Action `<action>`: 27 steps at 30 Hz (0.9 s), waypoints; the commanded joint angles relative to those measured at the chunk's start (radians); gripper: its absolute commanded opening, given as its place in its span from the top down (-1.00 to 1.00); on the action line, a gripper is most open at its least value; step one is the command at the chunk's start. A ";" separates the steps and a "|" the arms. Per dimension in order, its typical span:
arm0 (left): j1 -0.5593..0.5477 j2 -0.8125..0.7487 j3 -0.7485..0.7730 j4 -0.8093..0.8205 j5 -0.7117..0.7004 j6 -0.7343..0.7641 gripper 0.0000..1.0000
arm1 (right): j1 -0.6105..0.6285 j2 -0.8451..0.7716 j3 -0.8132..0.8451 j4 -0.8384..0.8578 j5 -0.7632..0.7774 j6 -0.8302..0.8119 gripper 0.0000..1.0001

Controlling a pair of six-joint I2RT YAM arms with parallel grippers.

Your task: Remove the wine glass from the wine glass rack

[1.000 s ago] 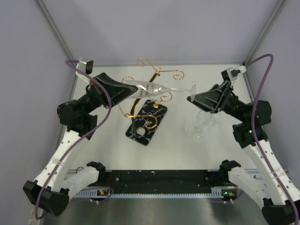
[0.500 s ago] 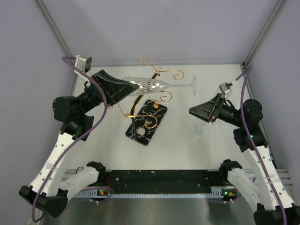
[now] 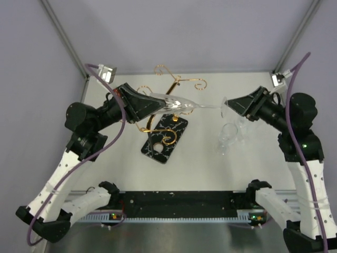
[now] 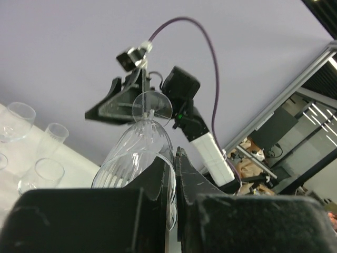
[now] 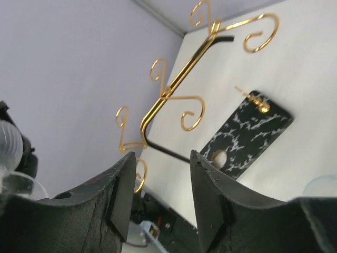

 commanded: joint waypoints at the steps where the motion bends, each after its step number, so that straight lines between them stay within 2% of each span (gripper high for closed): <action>1: -0.112 0.008 0.075 -0.198 -0.102 0.167 1.00 | -0.011 0.026 0.168 -0.187 0.257 -0.176 0.09; 9: -0.301 0.031 0.101 -0.472 -0.343 0.311 1.00 | -0.011 0.049 0.303 -0.311 0.585 -0.250 0.04; 13: -0.419 0.126 0.144 -0.567 -0.455 0.365 1.00 | -0.012 0.057 0.314 -0.310 0.596 -0.255 0.02; 17: -0.532 0.274 0.254 -0.675 -0.550 0.409 1.00 | -0.012 0.052 0.283 -0.293 0.579 -0.250 0.02; 24: -0.695 0.498 0.479 -0.895 -0.872 0.523 1.00 | -0.011 0.037 0.269 -0.286 0.581 -0.262 -0.01; 27: -0.741 0.568 0.536 -0.960 -0.965 0.543 1.00 | -0.012 0.037 0.265 -0.282 0.579 -0.264 -0.01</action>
